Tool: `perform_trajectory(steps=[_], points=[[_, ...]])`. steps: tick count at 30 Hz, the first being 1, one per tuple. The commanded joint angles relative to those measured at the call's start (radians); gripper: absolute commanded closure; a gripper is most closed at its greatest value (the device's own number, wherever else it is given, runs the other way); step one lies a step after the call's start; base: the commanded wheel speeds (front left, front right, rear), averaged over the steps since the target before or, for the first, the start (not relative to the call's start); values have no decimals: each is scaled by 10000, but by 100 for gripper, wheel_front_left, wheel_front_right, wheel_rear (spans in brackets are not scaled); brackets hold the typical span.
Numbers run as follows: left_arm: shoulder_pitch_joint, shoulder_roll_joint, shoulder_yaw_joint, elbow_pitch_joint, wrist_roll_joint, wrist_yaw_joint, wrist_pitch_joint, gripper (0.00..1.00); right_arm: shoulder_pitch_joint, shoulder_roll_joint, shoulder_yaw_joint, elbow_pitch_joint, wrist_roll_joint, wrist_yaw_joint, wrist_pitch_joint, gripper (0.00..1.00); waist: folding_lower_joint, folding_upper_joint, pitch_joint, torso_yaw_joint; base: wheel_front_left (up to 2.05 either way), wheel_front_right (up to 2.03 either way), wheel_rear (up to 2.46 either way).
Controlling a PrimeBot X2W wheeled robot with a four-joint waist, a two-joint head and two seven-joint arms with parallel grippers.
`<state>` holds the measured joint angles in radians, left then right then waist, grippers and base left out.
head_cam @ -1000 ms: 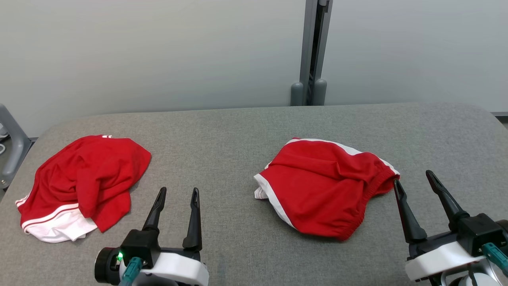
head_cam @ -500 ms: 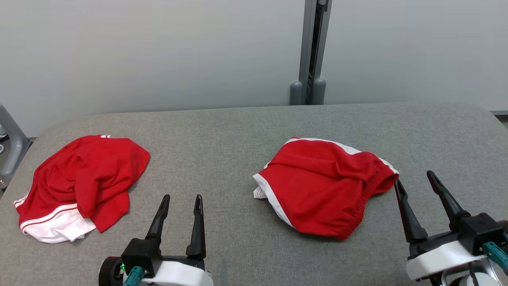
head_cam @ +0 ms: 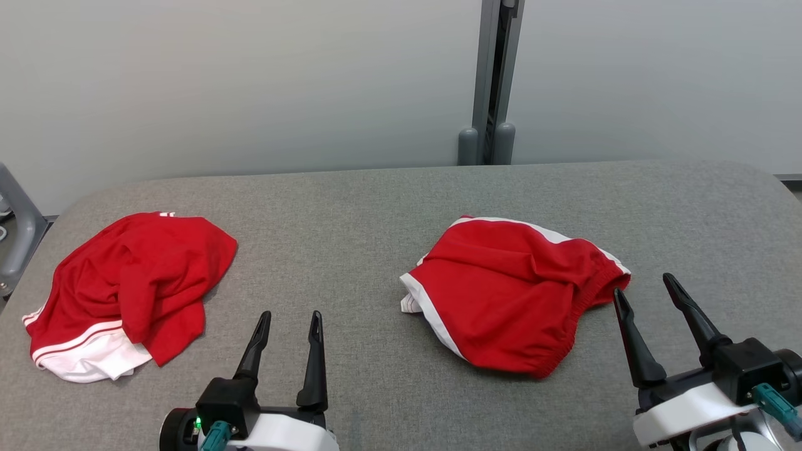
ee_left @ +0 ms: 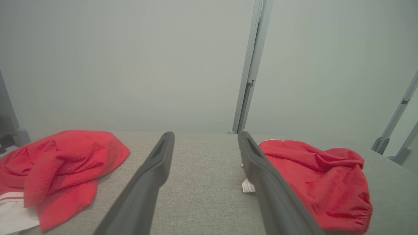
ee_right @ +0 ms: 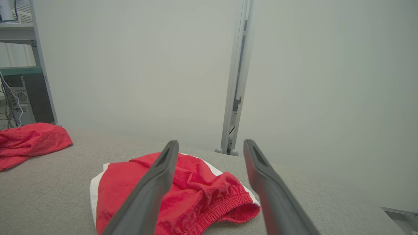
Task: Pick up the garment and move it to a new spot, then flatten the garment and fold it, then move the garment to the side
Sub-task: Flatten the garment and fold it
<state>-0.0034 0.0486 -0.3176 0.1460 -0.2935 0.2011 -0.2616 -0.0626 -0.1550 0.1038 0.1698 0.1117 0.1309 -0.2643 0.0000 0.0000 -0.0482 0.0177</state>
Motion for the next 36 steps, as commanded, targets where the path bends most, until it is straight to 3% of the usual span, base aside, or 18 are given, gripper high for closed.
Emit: perform_trajectory(steps=[1, 14, 31, 32, 33, 36], points=[[15, 34, -43, 45, -39, 42, -32, 0, -24, -79, 57, 42, 8, -3, -1, 0, 0, 0, 35, 38, 0, 0, 0], [-451, 34, -1059, 268, -114, 321, -32, 0, -259, -1106, 1911, 1266, -356, -3, 0, 0, 0, 0, 832, 906, 0, 0, 0], [-1022, 37, -1964, -246, -329, 1050, -32, 0, -1285, -2007, 2994, 3922, -223, -3, 1, 0, 0, 0, 1786, 2207, 0, 0, 0], [-1023, 38, -1992, -227, -336, 1058, -32, 0, -1296, -2002, 3074, 4125, -64, -3, 1, 45, 0, 0, 1770, 2249, 0, 0, 0], [-996, 38, -2012, -197, -355, 1075, -32, 0, -1340, -2009, 3144, 4282, 36, -3, 3, 96, 0, 0, 1734, 2286, 0, 0, 0], [-846, 38, -2097, -97, -351, 982, -32, 0, -1405, -1997, 3327, 4473, 335, -3, 3, 100, 0, 0, 1570, 2386, 0, 0, 0]])
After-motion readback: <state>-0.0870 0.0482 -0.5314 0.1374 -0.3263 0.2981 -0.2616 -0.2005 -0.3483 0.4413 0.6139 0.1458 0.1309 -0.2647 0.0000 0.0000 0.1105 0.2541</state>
